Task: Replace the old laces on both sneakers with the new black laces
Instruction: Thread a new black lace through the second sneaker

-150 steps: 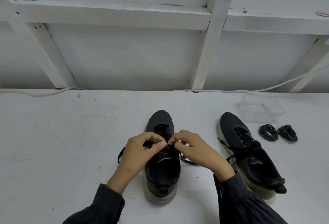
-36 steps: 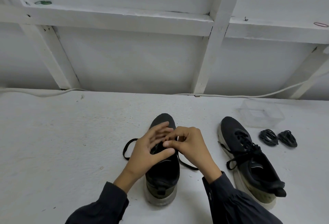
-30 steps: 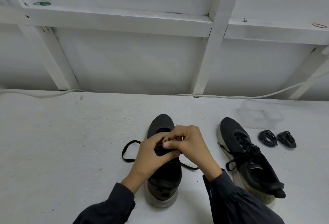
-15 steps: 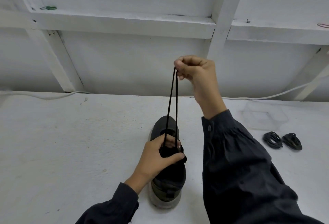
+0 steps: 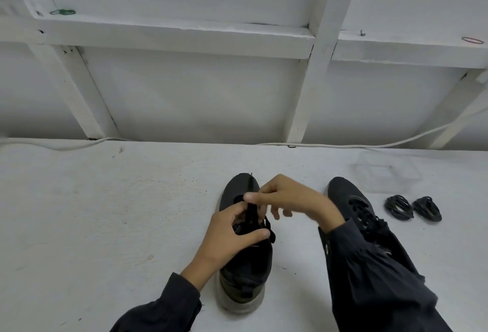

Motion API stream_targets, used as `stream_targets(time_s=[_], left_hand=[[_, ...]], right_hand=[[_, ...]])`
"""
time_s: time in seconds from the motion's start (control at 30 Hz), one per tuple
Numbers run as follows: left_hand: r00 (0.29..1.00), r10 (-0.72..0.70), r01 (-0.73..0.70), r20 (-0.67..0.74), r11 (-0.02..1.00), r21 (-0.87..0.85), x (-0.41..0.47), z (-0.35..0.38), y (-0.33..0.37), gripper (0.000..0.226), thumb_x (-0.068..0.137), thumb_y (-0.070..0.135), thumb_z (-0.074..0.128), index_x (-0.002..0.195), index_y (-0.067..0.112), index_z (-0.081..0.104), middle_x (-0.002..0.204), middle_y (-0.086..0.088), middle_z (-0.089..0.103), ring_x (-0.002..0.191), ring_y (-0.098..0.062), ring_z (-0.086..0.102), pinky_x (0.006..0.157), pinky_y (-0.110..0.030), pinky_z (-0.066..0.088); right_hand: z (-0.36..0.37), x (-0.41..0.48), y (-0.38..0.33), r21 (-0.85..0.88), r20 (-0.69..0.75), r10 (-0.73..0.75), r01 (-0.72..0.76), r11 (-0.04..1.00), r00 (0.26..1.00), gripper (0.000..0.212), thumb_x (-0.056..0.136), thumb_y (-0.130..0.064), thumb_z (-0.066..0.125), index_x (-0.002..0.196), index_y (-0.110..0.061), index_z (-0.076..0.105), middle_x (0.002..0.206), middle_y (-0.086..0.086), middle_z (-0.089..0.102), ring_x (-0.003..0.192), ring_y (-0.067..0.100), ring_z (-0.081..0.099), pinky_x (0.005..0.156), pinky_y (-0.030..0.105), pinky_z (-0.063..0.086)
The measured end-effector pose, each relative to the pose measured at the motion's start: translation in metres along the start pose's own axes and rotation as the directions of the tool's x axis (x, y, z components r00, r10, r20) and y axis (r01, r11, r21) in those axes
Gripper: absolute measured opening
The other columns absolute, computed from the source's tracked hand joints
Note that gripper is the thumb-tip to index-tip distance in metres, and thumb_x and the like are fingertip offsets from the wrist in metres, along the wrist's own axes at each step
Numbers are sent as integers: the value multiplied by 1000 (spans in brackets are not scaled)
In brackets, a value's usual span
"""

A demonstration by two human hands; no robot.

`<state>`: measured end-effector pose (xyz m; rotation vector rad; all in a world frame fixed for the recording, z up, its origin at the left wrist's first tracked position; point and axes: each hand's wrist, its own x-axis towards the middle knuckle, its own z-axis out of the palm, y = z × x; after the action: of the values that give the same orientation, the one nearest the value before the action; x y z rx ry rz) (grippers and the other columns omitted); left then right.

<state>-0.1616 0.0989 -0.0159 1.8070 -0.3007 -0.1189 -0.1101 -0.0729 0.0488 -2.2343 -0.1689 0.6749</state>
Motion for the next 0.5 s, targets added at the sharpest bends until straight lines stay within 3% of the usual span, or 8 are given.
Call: stream_targets(time_s=[0.13,0.27,0.4,0.5], left_hand=[[1000,-10,10,-20,1000,13,0,1,0,26,73,22,85,95,23,70,94,13,73,92,-1,67,84,-12,48],[1000,-9,9,0,999,53,3,-3,-1,25,72,26,85,92,25,69,93,13,72,93,-3,67,85,-16,50],[998,-38,32,50,993,113,12,-7,4,26,70,30,86,90,30,68,92,14,72,92,-2,66,87,-23,52],[994,-49,37,101,991,125,12,-6,4,26,70,29,86,89,28,68,93,16,72,92,0,66,88,-23,52]], right_hand=[[26,4,0,274,-223,-134,194,942,966,47,82,-25,78,67,11,52,57,11,40,54,17,35,51,22,28],[21,3,-12,370,-306,-183,294,881,934,13,81,-8,77,71,-2,71,52,12,53,45,17,44,44,18,34],[6,-2,-34,348,-398,-235,382,856,887,18,78,-4,78,74,11,68,49,14,56,42,21,46,43,23,38],[-21,-5,-60,451,-523,-246,511,732,816,8,79,4,73,74,9,69,53,12,58,39,14,48,40,21,39]])
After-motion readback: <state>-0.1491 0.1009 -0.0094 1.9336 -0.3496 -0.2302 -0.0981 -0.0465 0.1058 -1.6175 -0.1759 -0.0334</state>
